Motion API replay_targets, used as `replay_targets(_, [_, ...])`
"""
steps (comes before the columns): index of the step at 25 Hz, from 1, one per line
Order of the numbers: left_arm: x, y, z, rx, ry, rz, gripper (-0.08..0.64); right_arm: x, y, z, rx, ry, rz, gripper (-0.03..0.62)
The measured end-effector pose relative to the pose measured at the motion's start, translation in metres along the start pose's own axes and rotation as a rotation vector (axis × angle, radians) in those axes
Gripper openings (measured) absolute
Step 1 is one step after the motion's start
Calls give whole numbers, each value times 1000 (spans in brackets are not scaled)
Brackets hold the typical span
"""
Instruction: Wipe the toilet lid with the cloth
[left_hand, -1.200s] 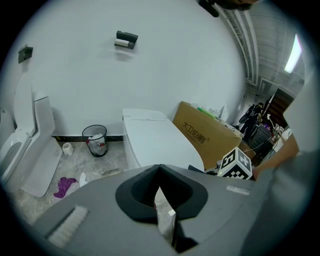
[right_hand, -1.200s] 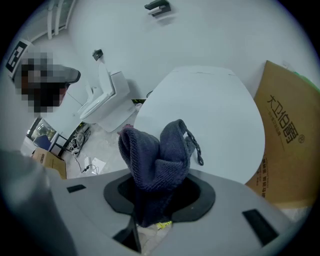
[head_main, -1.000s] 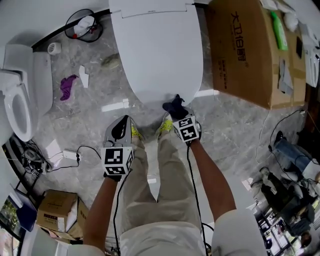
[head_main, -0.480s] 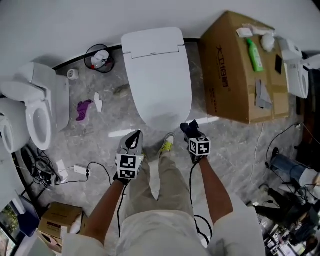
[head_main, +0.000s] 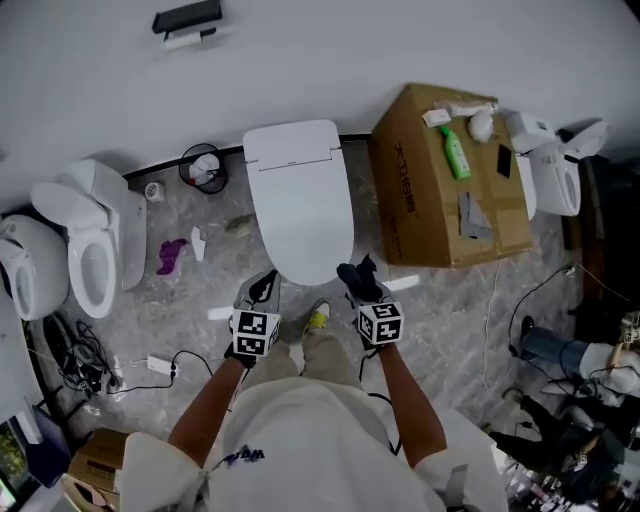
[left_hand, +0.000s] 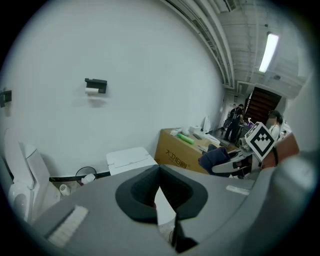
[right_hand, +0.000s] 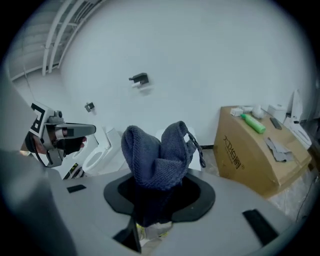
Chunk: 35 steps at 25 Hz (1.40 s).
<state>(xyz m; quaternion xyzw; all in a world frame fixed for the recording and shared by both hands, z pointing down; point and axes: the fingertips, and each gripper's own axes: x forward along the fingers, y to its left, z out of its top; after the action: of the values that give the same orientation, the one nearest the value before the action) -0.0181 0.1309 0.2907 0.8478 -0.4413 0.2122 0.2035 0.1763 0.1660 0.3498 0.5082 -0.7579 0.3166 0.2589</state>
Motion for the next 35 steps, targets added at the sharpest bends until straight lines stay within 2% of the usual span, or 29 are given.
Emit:
replay_targets(7, [-25, -12, 62, 63, -115, -24, 2, -67, 24, 71, -72, -175, -59, 138])
replay_targets(15, [-69, 10, 152, 98, -277, 26, 2, -125, 20, 161, -98, -389, -147, 138])
replay_targets(20, [-86, 19, 193, 134, -333, 63, 2, -153, 31, 209, -139, -505, -153, 138])
replay_targets(25, [-93, 19, 223, 180, -407, 106, 2, -168, 31, 227, -219, -534, -194, 138])
replay_targets(30, [-100, 23, 231, 201, -433, 141, 2, -169, 30, 229, -188, -564, -175, 138])
replay_targets(35, [-93, 18, 238, 220, -432, 140, 2, -173, 26, 237, -198, -575, -176, 138])
